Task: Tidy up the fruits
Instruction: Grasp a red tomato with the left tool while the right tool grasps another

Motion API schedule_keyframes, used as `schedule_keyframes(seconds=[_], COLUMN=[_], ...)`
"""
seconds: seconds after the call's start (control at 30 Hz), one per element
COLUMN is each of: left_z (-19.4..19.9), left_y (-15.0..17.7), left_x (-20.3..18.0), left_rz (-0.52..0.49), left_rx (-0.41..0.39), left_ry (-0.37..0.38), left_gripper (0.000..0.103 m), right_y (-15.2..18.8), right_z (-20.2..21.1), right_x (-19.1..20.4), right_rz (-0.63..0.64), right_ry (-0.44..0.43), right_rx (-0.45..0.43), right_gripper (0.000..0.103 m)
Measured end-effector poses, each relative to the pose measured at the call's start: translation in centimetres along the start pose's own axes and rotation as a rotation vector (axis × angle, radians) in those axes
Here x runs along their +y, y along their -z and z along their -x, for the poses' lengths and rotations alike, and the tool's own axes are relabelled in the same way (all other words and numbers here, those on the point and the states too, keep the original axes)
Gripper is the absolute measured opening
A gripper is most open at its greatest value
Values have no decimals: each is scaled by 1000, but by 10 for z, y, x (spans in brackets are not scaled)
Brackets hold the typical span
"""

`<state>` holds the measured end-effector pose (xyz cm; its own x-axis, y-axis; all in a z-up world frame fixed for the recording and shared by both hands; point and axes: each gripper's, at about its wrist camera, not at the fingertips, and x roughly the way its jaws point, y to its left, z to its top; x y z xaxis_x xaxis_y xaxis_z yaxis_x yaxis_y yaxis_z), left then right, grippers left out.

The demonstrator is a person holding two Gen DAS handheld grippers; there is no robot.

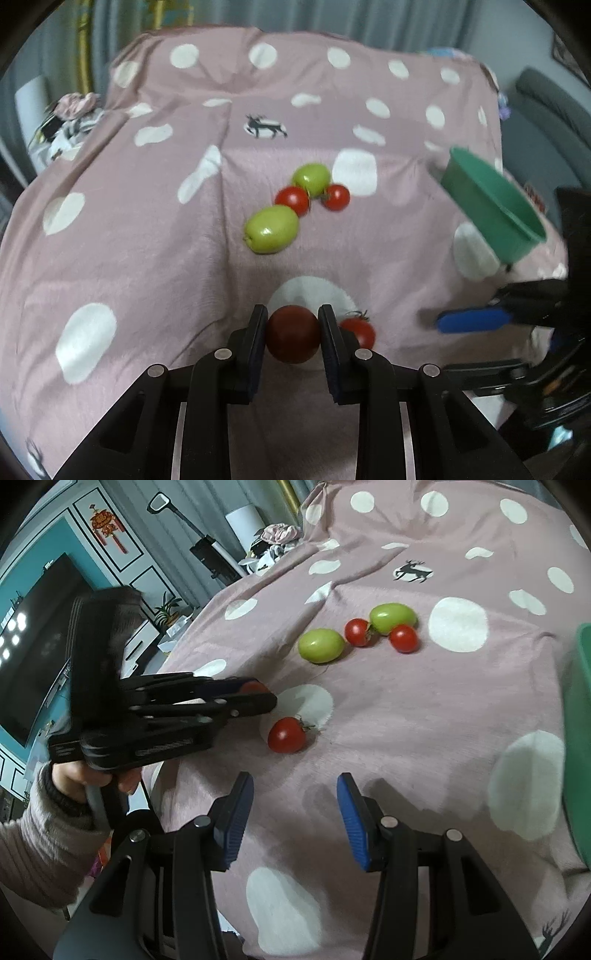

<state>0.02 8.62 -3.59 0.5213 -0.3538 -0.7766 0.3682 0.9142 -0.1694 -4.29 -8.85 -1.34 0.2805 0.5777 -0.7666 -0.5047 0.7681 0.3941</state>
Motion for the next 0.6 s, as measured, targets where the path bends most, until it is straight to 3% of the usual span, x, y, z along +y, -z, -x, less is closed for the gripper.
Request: schedule_keyframes(seconds=[0.33,0.6], left_z=[16,17], left_y=[6,10], left_x=[5,12], left_rz=[28,48], left_rx=[-45,-49], left_ry=[4,10], left_gripper=[28,28], right_y=[-23,-31], right_z=[-32,-51], right_x=[12,15], right_rz=[25,54], right_ry=[8,67], right_rx=[28,76], right_gripper=[48,46])
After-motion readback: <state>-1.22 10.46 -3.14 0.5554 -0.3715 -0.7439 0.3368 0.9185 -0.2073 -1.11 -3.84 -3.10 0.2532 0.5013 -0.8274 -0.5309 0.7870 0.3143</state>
